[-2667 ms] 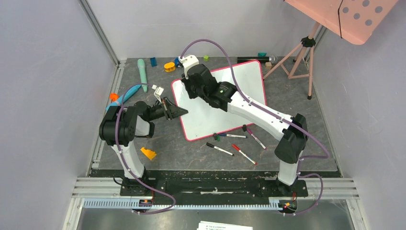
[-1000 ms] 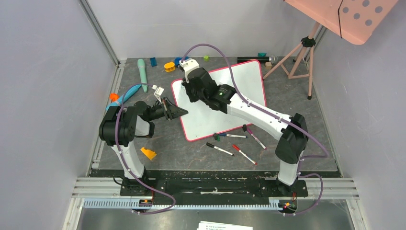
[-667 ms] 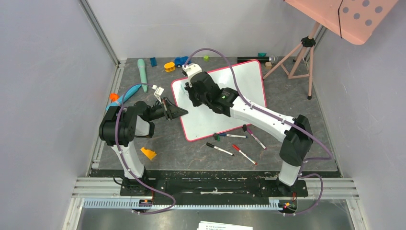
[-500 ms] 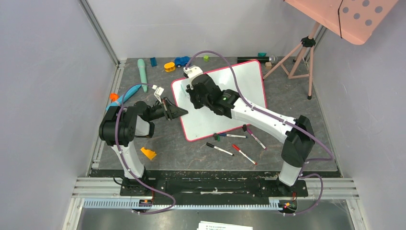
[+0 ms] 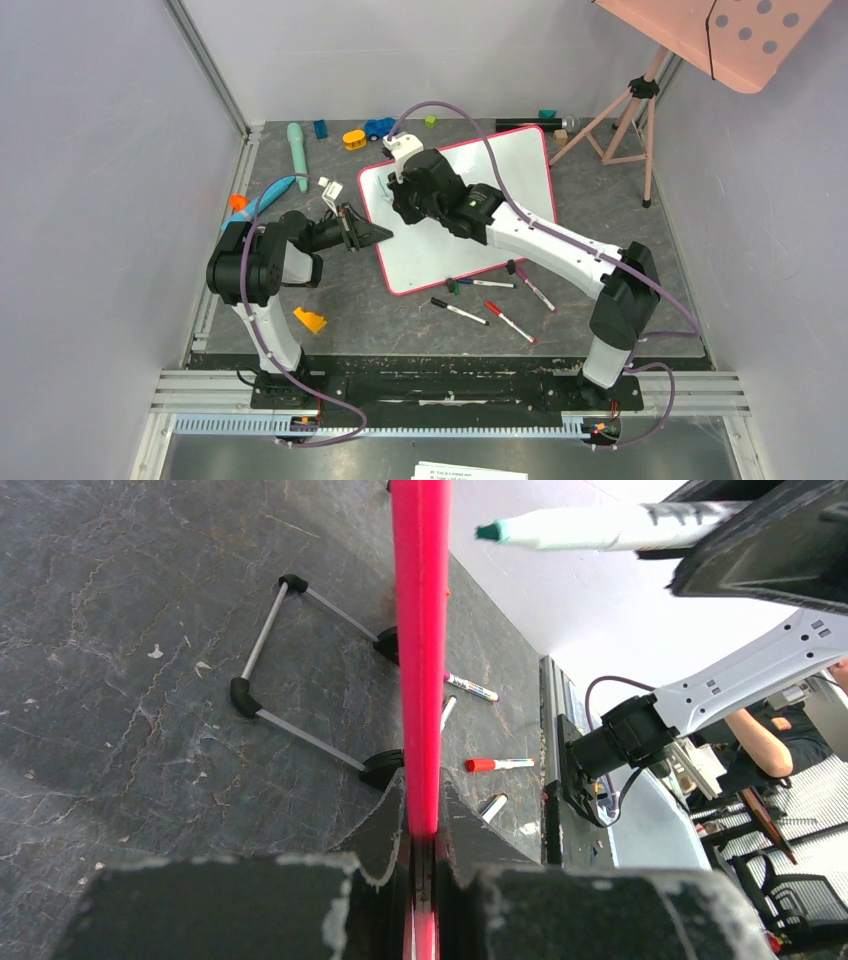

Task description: Write a sentence on the whiteboard

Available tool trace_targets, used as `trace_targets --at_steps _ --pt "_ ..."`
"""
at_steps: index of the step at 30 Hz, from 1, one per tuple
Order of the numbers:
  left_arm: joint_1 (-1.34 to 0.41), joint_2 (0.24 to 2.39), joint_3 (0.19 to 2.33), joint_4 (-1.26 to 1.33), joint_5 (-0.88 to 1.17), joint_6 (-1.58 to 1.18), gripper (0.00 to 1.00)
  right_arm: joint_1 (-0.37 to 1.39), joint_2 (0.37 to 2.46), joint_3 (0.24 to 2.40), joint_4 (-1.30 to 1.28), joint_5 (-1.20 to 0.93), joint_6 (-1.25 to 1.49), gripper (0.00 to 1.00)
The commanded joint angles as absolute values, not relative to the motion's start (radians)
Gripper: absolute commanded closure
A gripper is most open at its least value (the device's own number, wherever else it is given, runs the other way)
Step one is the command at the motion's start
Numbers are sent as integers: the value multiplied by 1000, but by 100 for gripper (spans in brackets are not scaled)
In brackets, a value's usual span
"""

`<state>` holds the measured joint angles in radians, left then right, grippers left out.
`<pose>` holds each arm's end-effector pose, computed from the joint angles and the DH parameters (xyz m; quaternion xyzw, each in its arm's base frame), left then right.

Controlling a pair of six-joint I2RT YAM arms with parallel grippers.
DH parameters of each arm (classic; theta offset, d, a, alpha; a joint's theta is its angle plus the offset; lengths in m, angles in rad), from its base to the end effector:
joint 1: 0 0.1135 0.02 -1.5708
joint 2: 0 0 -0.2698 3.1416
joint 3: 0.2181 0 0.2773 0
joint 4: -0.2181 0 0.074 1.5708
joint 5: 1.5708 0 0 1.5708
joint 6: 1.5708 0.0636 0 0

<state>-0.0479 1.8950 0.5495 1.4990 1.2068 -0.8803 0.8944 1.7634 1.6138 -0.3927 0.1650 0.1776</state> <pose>0.3172 -0.0747 0.1335 0.1774 0.6643 -0.6101 0.3937 0.2995 0.3564 0.3267 -0.2664 0.8268 0.1887 0.4581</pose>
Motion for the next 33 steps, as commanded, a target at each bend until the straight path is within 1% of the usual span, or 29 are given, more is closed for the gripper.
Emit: trace_targets --at_steps 1,7,17,33 --pt "-75 1879 531 1557 1318 -822 98 892 1702 1664 -331 145 155 100" --pt "-75 1877 530 1558 1319 -822 98 891 1740 1718 -360 187 148 100" --pt "-74 1876 531 1557 1320 -821 98 882 1797 1787 -382 200 140 100" --pt "-75 1875 530 1557 1321 -821 98 875 1830 1798 -391 226 142 100"
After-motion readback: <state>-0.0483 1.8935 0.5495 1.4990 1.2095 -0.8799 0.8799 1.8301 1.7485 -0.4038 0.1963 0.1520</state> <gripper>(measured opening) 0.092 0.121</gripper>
